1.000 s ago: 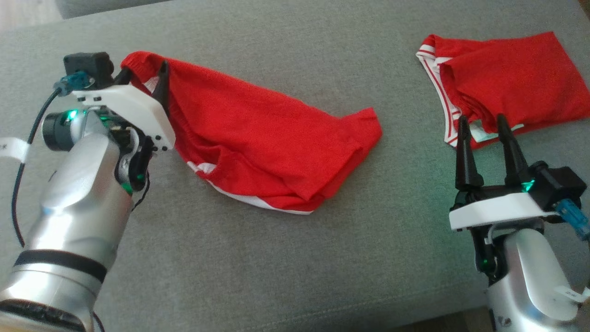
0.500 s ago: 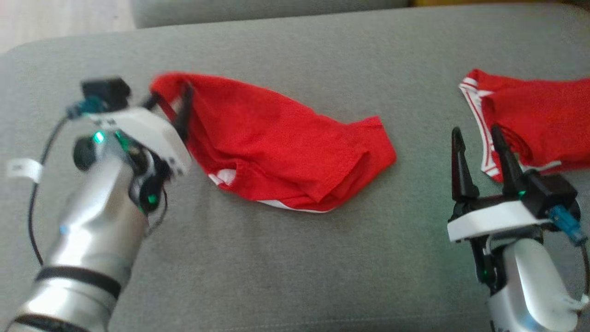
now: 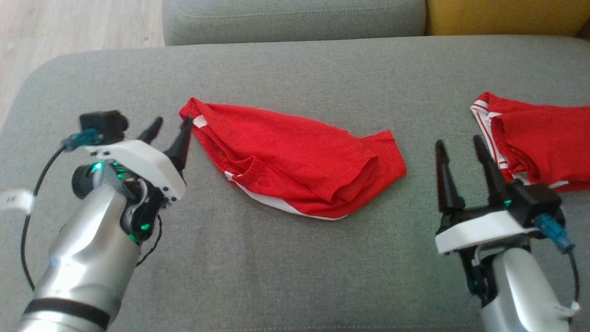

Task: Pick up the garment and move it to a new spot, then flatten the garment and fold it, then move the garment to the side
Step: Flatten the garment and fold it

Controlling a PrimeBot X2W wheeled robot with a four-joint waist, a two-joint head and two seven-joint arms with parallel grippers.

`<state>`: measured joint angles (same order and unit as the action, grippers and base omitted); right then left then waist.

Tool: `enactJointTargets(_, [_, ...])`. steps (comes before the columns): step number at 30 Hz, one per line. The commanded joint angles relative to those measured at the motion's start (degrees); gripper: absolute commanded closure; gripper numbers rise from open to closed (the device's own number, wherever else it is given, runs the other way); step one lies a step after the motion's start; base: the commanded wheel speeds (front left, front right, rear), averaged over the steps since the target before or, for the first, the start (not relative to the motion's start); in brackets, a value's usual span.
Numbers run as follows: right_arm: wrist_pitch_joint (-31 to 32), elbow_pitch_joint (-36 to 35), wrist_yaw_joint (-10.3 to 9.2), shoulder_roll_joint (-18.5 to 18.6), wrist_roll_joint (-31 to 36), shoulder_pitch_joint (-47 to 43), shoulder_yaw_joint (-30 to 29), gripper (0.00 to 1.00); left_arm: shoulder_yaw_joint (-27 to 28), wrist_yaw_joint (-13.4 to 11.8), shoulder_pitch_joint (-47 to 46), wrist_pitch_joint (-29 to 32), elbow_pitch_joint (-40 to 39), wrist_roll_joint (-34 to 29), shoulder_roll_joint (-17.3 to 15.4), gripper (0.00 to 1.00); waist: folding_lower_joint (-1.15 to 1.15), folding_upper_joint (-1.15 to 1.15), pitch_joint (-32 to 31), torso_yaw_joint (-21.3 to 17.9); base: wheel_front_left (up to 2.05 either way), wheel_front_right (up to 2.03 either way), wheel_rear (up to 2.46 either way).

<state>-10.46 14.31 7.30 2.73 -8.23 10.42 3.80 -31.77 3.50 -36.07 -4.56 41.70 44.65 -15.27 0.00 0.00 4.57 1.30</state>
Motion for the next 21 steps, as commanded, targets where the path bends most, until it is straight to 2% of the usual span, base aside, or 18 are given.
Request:
enactJointTargets(1, [0.3, -2.0, 0.19, 0.1, -0.3, 0.3, 1.6, 0.0, 2.5, -0.4, -1.3, -1.0, -1.9, 0.4, -2.2, 0.0, 0.0, 0.0, -0.1, 0.1, 0.0, 0.0, 0.0])
enactJointTargets(4, [0.6, -1.9, 0.19, 0.1, -0.5, -0.7, 2.9, 0.0, 4.4, -1.5, 2.5, -5.8, -5.9, 1.4, -1.9, 0.0, 0.0, 0.0, -0.5, 0.7, 0.0, 0.0, 0.0])
enactJointTargets(8, [1.2, -1.8, 0.19, 0.1, -0.8, -1.9, 5.1, 0.0, 6.1, -2.5, 9.3, -9.4, -11.2, 1.5, -1.6, 0.0, 0.0, 0.0, -1.0, 1.7, 0.0, 0.0, 0.0])
enactJointTargets(15, [3.7, -2.1, 0.19, 0.1, -2.2, -3.4, 10.6, 0.0, 10.1, -4.8, 19.4, -10.4, -20.0, -1.1, 0.7, 0.0, 0.0, 0.0, -1.1, 4.0, 0.0, 0.0, 0.0])
enactJointTargets(21, [8.7, -1.2, 0.19, 0.1, -5.8, -3.2, 15.7, 0.0, 12.1, -4.9, 22.4, -10.4, -22.6, -3.6, 2.6, 0.0, 0.0, 0.0, -0.6, 6.0, 0.0, 0.0, 0.0])
